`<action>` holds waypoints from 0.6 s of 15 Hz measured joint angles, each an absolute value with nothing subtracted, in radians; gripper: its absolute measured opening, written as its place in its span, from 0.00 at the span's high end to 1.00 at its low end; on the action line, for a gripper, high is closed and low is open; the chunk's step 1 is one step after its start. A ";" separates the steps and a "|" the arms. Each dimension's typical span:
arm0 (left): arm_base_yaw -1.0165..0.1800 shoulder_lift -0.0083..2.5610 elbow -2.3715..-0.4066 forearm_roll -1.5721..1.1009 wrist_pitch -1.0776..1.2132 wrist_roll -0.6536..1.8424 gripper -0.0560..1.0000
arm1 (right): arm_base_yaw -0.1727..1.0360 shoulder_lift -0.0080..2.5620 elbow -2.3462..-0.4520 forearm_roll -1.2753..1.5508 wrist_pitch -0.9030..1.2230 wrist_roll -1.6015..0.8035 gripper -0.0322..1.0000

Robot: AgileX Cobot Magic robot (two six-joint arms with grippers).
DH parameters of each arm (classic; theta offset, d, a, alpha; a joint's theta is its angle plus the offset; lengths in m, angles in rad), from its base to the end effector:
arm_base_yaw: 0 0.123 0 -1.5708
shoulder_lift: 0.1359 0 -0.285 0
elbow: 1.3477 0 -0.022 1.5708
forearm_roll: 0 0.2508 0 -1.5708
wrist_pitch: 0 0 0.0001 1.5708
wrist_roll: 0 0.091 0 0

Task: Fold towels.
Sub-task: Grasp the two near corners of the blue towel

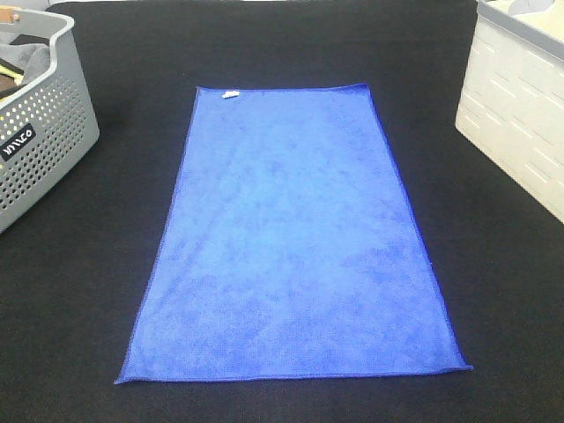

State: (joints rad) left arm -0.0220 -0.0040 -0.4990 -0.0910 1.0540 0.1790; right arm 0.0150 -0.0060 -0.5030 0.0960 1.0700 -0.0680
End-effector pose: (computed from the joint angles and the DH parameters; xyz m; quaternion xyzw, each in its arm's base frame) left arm -0.0054 -0.0071 0.2778 0.0869 0.8454 -0.0041 0.5271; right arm -0.0068 0.0076 0.2776 -0.0376 0.8515 0.0341 0.5219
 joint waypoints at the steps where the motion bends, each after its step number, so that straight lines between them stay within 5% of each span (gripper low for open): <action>1: -0.022 -0.004 -0.499 -0.091 1.054 0.179 0.40 | 0.015 -0.006 -0.503 0.096 1.070 -0.068 0.17; 9: -0.022 -0.004 -0.499 -0.091 1.054 0.179 0.40 | 0.015 -0.006 -0.503 0.096 1.070 -0.068 0.17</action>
State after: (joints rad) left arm -0.0220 -0.0040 -0.4990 -0.0910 1.0540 0.1790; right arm 0.0150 -0.0060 -0.5030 0.0960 1.0700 -0.0680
